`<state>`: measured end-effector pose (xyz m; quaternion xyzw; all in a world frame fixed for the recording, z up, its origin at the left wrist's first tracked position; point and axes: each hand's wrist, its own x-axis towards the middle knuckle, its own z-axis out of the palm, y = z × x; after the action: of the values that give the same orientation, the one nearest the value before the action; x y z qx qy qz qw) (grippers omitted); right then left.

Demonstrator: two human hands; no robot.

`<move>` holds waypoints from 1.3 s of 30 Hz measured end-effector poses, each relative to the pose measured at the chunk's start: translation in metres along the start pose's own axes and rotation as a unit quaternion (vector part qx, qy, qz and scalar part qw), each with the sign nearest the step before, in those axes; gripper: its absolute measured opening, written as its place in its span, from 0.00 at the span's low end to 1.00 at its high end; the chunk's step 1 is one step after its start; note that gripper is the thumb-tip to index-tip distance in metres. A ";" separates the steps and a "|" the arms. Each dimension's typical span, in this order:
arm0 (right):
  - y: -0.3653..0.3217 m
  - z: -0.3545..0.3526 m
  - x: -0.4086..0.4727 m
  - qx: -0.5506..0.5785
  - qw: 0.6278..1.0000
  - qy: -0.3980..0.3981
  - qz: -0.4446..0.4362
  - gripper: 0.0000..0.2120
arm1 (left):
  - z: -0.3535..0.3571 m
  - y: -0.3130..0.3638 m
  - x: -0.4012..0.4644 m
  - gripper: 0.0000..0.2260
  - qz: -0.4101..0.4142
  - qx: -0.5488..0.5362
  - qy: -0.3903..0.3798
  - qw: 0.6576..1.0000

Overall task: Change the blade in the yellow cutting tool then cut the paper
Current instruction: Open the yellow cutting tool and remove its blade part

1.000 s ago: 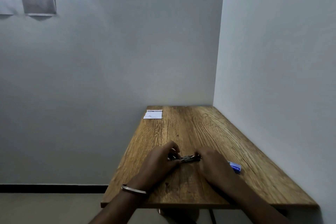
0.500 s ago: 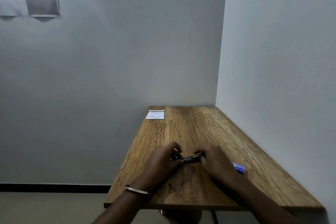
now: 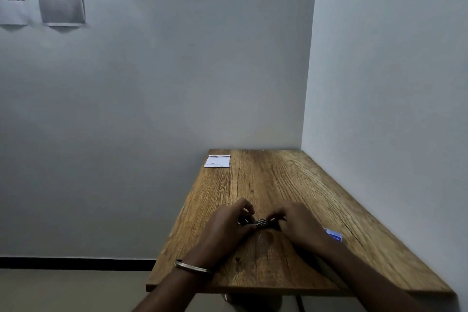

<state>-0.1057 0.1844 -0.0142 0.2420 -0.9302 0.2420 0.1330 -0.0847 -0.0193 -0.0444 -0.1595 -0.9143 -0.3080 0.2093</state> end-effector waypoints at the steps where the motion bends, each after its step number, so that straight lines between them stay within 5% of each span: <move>1: 0.002 -0.001 0.000 0.003 1.000 0.011 0.003 0.12 | 0.000 0.000 0.000 0.14 -0.002 0.000 0.000 1.000; 39: 0.002 0.003 -0.003 0.052 0.999 -0.005 0.000 0.11 | 0.001 0.001 0.002 0.15 0.006 0.015 0.000 1.000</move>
<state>-0.1050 0.1857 -0.0183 0.2500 -0.9169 0.2886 0.1159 -0.0859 -0.0173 -0.0435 -0.1621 -0.9176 -0.2934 0.2138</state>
